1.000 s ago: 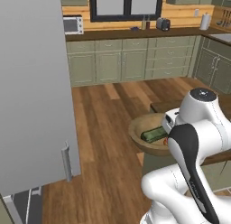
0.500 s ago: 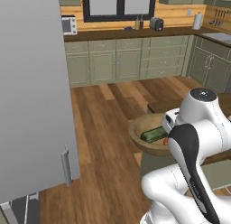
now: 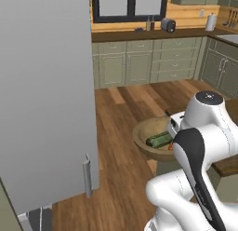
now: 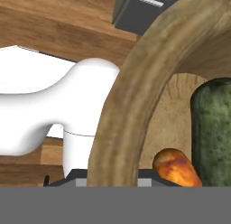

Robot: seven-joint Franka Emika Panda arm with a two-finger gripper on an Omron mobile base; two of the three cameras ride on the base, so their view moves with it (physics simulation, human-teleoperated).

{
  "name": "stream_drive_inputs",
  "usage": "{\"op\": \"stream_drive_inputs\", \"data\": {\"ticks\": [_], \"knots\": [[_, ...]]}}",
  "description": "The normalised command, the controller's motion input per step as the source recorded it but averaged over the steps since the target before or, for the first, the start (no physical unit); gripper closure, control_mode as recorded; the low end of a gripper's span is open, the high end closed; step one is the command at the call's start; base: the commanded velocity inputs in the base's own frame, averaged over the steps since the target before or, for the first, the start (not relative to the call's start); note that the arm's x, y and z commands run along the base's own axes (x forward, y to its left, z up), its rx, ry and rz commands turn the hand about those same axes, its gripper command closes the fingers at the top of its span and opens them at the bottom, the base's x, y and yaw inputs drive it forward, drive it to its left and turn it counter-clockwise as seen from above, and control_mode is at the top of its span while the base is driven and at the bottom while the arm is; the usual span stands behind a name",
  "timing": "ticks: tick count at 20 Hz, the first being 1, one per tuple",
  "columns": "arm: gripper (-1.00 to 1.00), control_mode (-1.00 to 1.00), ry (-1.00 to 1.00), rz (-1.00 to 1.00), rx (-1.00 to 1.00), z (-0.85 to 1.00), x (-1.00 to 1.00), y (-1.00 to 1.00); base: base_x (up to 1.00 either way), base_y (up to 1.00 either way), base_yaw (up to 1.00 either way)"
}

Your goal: Pick the chicken drumstick and cucumber from their plates and place them in the bowl. Then put the bowl in the fridge.

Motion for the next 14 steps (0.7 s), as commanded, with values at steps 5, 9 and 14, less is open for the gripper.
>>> {"op": "stream_drive_inputs", "data": {"ticks": [5, 9, 14], "knots": [[1.0, 1.0, 0.0, 0.0, 0.0, 0.0, 0.0, 0.0, 0.59, -0.3, 0.0], [1.0, 1.0, 0.0, 0.0, 0.0, 0.0, 0.0, 0.0, 0.69, -0.18, 0.0], [1.0, 1.0, 0.0, 0.0, 0.0, 0.0, 0.0, 0.0, 0.61, -0.31, 0.0]]}}
